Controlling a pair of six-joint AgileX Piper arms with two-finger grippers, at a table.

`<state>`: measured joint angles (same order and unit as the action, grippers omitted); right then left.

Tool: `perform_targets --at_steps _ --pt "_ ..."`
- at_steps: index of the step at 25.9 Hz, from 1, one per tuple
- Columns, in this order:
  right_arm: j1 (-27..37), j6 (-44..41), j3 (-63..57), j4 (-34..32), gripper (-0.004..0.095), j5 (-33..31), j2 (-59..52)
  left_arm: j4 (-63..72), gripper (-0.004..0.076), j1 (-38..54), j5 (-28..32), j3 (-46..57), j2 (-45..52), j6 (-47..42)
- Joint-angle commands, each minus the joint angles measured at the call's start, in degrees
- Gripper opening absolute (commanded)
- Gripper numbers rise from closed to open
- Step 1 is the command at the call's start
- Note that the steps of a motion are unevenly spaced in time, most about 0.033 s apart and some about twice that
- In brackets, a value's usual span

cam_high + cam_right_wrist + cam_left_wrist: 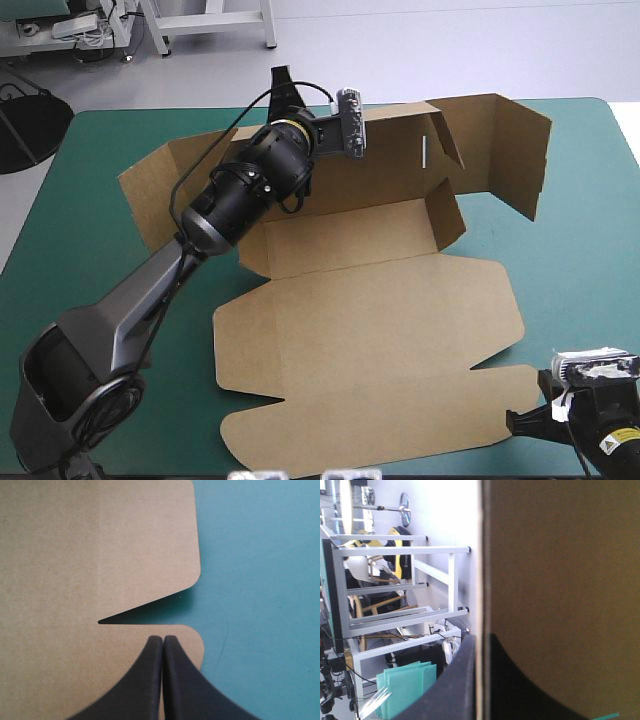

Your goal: Fold the box

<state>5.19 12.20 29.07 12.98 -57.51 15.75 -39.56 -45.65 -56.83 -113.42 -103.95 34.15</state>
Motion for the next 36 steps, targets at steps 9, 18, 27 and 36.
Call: perform_targets --at_steps 9,18,27,36 --pt "-0.1 0.5 1.4 0.9 -0.0013 3.5 1.0 -6.9 -0.0009 -7.1 5.4 0.8 3.7 -9.2" --pt "-0.1 0.5 1.4 0.9 -0.0013 3.5 1.0 -21.1 -0.0009 -9.5 7.5 12.4 4.7 -25.6" --pt "-0.1 0.5 3.4 0.6 -0.0013 3.9 2.8 -37.5 -0.0009 -14.7 9.6 29.8 9.9 -45.7" --pt "-0.1 0.5 21.4 1.2 -0.0013 3.2 17.5 -51.1 -0.0009 -16.7 11.2 41.9 10.0 -57.6"
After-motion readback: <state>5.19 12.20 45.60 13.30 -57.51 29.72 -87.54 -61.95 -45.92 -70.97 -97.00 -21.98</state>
